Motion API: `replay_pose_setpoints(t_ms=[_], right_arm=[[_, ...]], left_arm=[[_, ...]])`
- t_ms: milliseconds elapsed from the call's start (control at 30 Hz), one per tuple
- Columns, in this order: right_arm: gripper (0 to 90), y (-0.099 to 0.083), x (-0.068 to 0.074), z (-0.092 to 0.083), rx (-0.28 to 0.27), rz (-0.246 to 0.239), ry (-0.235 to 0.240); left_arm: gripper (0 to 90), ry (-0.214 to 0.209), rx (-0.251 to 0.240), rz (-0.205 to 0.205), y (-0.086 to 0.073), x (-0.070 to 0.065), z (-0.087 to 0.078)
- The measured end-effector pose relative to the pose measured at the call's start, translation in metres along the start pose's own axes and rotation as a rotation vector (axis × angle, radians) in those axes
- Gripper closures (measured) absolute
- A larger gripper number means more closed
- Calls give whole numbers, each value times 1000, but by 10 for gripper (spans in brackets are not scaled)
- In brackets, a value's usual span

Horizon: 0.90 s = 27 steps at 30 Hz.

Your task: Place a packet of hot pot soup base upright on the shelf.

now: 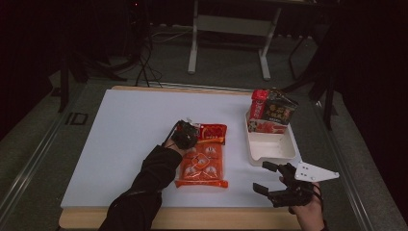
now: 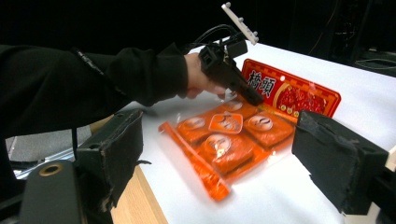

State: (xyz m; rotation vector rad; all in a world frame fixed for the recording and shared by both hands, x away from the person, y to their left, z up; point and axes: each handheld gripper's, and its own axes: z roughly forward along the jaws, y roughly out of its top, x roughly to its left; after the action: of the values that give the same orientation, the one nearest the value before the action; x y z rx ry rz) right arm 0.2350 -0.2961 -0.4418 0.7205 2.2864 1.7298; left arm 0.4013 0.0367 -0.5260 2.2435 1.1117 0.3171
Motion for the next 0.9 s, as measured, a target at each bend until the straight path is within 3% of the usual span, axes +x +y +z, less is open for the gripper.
replay_pose_setpoints(t_ms=[133, 300, 467, 533, 567, 767, 833, 900], right_arm=[[163, 1, 1, 0, 1, -2, 0], [163, 0, 1, 0, 2, -4, -3], [164, 0, 0, 0, 2, -3, -5], [164, 0, 1, 0, 5, -10, -10], [164, 0, 1, 0, 7, -12, -12], [163, -1, -1, 0, 6, -8, -27], [163, -1, -1, 0, 8, -11, -30], [163, -1, -1, 1, 8, -10, -30]], left_arm=[[900, -45, 14, 38, -5, -15, -4], [900, -64, 28, 57, -12, -29, -11], [900, -115, -2, 84, -17, -28, -16], [900, -136, -15, 64, -16, -24, -20], [888, -147, -32, 75, -16, -24, -22], [609, -171, -133, 35, -19, -18, -51], [588, -170, -161, 27, -22, -16, -62], [501, -162, -172, 27, -25, -14, -71]])
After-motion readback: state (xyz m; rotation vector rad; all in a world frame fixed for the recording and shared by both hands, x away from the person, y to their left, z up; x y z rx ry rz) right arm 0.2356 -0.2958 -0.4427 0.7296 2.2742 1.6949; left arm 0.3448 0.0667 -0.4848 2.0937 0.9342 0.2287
